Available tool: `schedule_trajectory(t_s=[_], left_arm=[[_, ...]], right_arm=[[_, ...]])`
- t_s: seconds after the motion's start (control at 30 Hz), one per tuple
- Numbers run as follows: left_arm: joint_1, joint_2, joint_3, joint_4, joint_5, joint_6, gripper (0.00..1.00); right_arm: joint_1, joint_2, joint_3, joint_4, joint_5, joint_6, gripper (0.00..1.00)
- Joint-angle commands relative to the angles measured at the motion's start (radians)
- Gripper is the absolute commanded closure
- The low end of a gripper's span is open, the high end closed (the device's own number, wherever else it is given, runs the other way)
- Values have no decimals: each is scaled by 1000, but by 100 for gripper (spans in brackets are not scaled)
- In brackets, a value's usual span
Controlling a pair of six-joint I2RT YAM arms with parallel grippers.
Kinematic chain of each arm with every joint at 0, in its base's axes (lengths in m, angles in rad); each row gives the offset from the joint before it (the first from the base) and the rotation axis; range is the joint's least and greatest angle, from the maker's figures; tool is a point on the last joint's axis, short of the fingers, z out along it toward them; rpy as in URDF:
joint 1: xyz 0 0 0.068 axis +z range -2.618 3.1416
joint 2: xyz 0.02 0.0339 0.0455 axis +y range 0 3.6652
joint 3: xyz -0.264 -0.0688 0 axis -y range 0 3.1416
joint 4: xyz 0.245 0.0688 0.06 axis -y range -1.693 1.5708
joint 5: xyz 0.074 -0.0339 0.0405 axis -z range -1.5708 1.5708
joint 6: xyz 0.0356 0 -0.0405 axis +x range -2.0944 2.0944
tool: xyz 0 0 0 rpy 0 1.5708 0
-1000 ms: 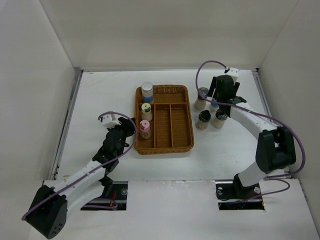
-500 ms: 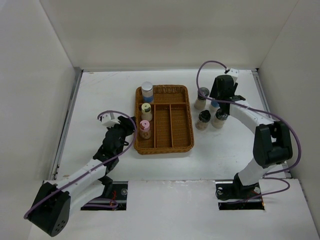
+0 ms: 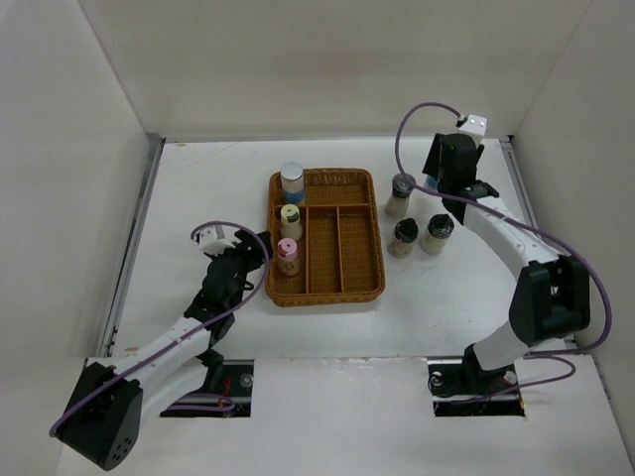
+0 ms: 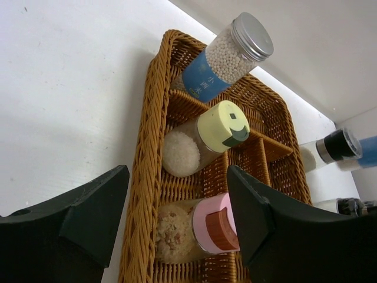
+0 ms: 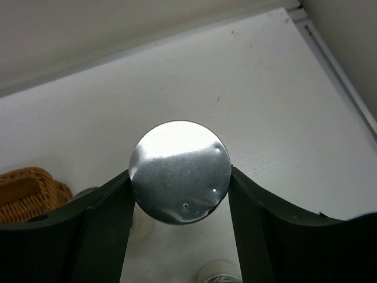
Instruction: Organize the condiment bottles
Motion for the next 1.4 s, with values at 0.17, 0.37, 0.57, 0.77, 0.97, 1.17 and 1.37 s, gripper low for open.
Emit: schedule_trajectory(t_s=[0.17, 0.37, 0.57, 0.77, 0.97, 1.17, 1.37], left_arm=[[23, -32, -21, 66, 2, -18, 34], [27, -25, -28, 74, 3, -24, 34], [32, -22, -35, 81, 0, -30, 34], [33, -22, -34, 81, 11, -30, 34], [41, -26, -35, 81, 19, -35, 34], [43, -17, -31, 81, 34, -38, 33], [53, -26, -31, 80, 46, -41, 32]], right_arm=[[166, -60, 209, 172, 30, -86, 51], [311, 54, 298, 210, -12, -80, 50], [406, 209, 407, 206, -38, -61, 51], [464, 345, 490, 198, -49, -66, 51], [487, 402, 475, 184, -41, -46, 50], [507, 438, 430, 183, -35, -26, 43], [507, 409, 378, 192, -29, 12, 31]])
